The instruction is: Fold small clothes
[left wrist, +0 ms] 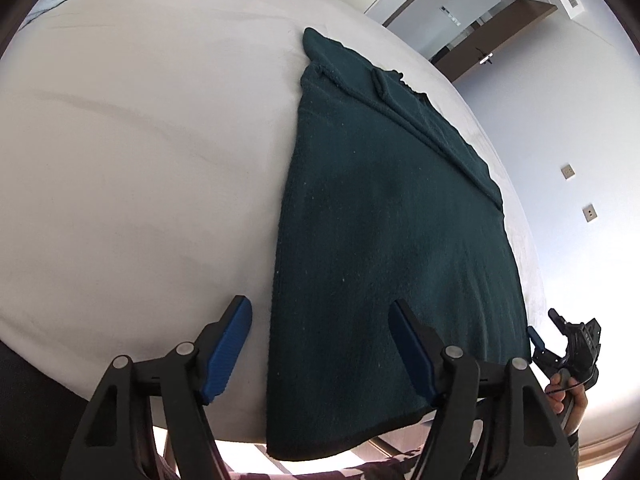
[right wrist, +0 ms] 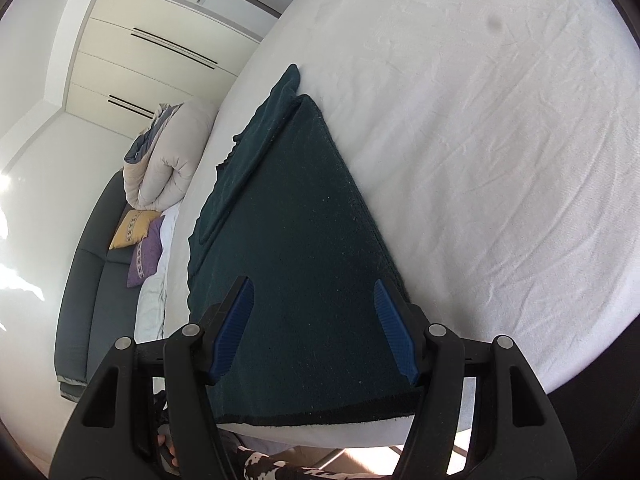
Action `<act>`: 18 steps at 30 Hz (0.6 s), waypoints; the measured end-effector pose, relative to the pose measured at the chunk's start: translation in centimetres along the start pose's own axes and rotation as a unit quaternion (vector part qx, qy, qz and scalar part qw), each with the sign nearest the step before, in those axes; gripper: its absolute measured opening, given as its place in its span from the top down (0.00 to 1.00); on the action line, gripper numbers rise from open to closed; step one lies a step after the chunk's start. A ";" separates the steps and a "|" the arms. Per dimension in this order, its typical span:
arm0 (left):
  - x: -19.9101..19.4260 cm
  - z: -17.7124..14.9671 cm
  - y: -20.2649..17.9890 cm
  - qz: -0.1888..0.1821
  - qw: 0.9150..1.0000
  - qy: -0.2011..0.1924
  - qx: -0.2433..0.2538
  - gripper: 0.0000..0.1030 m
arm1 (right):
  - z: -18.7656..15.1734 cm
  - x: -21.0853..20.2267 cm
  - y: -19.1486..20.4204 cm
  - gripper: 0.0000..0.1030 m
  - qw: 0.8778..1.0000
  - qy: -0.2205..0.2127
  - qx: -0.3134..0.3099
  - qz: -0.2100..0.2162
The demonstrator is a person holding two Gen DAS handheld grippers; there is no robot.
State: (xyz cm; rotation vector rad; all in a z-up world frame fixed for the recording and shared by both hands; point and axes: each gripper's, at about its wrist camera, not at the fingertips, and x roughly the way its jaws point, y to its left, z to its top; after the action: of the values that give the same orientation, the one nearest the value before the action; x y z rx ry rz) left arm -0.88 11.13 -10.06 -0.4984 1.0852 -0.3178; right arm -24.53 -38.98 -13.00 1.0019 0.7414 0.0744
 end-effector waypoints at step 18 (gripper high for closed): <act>0.7 -0.1 3.4 -0.080 0.991 0.081 -0.067 0.88 | 0.5 -2.1 -1.1 0.40 0.999 0.029 -0.006 -0.010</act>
State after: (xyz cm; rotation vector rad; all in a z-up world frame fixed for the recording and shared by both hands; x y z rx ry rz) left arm -0.61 13.60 -12.43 -0.6923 1.2314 -0.4339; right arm -26.14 -40.80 -12.61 0.9839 0.8039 0.0908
